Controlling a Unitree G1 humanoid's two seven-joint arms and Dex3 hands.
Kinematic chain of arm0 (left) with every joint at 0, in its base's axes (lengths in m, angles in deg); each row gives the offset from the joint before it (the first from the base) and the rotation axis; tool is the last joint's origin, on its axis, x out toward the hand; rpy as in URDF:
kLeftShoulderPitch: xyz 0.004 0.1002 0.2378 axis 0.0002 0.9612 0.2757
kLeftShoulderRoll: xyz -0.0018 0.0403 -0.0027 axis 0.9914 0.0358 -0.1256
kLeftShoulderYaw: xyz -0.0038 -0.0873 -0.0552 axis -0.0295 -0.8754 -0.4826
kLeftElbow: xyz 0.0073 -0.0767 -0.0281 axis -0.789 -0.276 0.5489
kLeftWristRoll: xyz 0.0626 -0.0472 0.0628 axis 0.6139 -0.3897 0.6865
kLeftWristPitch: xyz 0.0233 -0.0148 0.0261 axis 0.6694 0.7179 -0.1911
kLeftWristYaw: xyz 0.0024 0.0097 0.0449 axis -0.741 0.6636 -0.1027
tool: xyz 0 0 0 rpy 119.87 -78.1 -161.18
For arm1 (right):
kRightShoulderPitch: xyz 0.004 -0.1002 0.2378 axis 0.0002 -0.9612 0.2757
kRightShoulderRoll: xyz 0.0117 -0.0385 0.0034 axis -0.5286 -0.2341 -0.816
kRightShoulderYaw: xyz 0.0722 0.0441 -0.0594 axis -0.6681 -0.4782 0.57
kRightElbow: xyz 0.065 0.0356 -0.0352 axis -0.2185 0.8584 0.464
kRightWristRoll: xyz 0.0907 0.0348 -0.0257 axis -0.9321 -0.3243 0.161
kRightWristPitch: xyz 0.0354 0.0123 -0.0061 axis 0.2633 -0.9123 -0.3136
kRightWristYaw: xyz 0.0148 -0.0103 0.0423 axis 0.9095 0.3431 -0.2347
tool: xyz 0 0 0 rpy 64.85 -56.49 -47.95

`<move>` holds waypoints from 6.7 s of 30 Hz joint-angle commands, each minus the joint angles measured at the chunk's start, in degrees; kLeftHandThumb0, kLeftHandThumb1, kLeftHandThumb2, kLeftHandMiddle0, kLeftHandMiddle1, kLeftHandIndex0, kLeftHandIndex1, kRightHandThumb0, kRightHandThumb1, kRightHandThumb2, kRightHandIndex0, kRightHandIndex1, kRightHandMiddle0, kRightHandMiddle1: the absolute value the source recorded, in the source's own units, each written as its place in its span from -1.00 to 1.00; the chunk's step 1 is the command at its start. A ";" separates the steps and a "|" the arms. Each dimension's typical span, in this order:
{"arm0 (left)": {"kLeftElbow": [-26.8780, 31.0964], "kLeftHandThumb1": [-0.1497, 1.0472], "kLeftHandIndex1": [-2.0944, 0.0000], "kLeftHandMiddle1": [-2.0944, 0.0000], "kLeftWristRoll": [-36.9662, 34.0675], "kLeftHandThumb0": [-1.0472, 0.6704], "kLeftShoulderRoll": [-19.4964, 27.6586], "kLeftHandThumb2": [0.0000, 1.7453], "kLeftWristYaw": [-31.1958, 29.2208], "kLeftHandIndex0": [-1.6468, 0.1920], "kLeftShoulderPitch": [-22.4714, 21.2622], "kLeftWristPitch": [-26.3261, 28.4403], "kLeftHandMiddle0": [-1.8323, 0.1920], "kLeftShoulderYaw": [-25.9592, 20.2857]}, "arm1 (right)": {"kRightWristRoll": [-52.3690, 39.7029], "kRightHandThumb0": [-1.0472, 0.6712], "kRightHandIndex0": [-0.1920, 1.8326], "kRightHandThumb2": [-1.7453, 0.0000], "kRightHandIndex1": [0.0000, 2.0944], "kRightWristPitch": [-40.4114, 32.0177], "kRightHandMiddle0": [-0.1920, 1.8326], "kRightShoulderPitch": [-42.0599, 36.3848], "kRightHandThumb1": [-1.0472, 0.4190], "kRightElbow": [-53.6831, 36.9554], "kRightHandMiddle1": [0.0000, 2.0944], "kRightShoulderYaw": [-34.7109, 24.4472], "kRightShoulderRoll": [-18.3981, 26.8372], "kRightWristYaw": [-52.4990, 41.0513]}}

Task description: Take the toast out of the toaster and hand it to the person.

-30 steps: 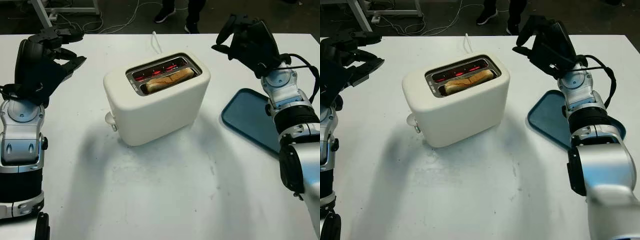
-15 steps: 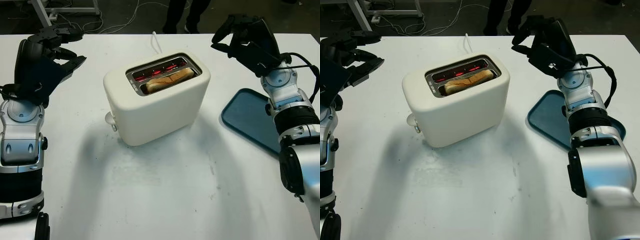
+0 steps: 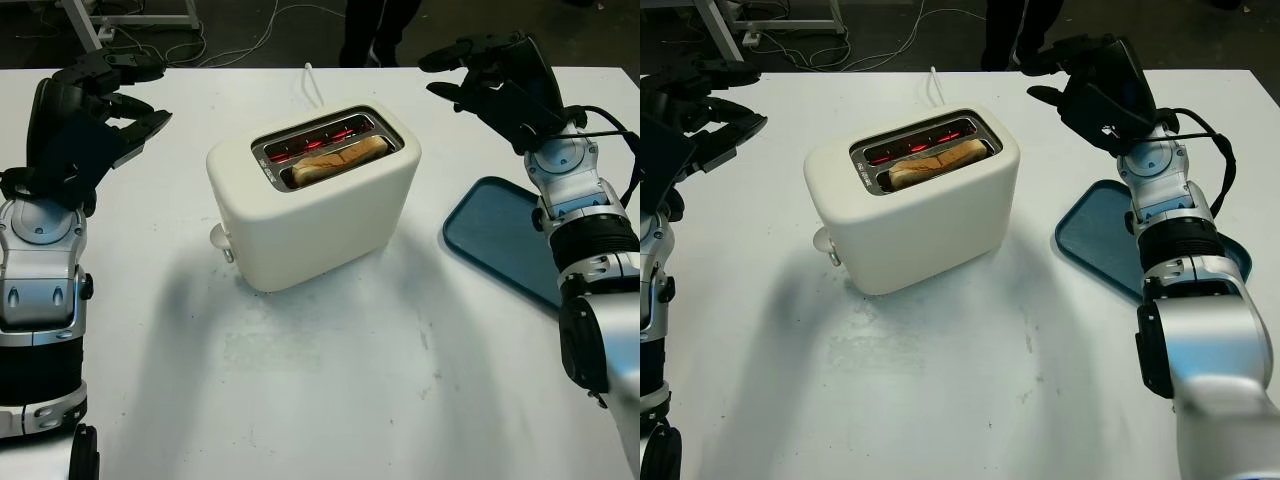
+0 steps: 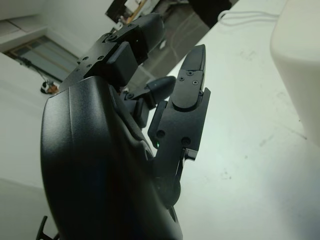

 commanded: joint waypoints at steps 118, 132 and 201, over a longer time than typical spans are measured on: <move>12.76 0.79 0.37 -0.03 2.53 -0.01 -1.68 -0.84 -0.89 0.28 7.02 4.45 0.42 -0.50 | -5.54 0.04 0.01 1.00 -0.21 -15.40 0.26 -15.21 -0.82 -30.80 -0.98 -4.51 -0.78 -6.75; 12.36 0.79 0.34 -0.05 2.20 0.00 -1.79 -0.83 -0.88 0.29 6.84 3.11 0.43 -0.26 | -5.83 0.01 0.05 1.00 -0.18 -13.12 0.29 -14.18 -0.82 -28.57 -0.97 -4.45 -0.94 -7.19; 10.84 0.79 0.26 -0.08 2.44 -0.06 -2.49 -0.83 -0.65 0.33 6.88 1.14 0.43 -0.49 | -3.24 -0.05 0.18 0.74 -0.36 -11.84 0.33 -14.07 -0.83 -27.23 -0.98 -3.94 -0.55 -6.31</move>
